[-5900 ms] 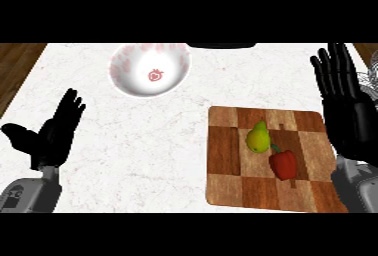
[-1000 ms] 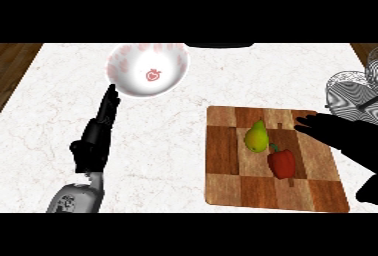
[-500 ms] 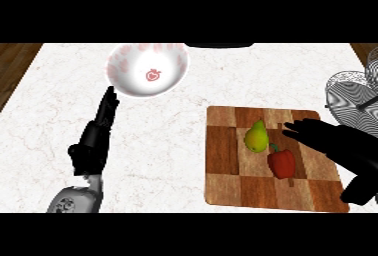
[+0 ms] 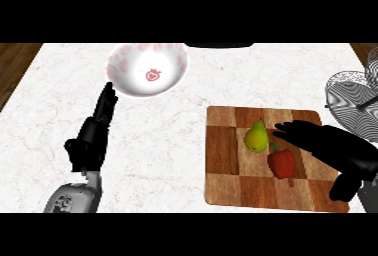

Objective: Pick the bell pepper from the cutting board and place it in the tiered basket

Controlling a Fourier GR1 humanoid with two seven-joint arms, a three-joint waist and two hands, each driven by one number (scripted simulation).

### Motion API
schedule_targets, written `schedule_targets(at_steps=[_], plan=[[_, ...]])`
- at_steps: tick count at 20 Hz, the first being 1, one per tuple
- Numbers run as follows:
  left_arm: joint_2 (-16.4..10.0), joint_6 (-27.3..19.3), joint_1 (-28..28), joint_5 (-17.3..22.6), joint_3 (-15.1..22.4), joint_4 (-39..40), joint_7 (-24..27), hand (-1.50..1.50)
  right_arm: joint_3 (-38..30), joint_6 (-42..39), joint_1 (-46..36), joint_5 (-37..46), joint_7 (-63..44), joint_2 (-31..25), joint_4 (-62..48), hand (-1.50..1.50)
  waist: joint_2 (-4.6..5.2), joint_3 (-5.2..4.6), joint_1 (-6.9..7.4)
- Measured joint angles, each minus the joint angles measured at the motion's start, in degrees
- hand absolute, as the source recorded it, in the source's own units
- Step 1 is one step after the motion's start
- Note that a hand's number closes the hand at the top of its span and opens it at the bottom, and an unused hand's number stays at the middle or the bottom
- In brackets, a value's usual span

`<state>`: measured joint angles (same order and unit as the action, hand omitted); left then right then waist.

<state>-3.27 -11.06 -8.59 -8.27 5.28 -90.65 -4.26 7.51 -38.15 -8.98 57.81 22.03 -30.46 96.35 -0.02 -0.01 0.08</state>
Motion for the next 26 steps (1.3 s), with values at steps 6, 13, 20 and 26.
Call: schedule_targets(at_steps=[6, 13, 20, 26], plan=[[1.73, -1.19, 0.61, -1.62, 1.3, 0.94, 0.88, 0.0, 1.15, 0.84, -1.72, 2.65, 0.47, 2.24, -3.87, -1.5, 0.02, 0.01, 0.04], [0.66, 0.98, 1.88, -0.81, -0.13, -0.53, 1.08, 0.0, 1.64, 1.68, -1.11, 5.01, 0.19, 5.49, -5.61, -1.5, 0.01, 0.01, 0.01], [1.24, 1.54, 0.55, -0.82, -1.29, 1.5, 2.17, 0.0, 1.25, 1.28, -1.01, 6.67, 0.79, 7.45, -6.07, -1.5, 0.01, 0.01, -0.07], [1.8, 1.25, 1.12, -1.39, -0.76, 0.52, 1.46, 0.0, 0.78, 5.5, -0.65, 7.63, 3.12, 9.21, -11.1, -1.5, -0.08, -0.04, -0.02]])
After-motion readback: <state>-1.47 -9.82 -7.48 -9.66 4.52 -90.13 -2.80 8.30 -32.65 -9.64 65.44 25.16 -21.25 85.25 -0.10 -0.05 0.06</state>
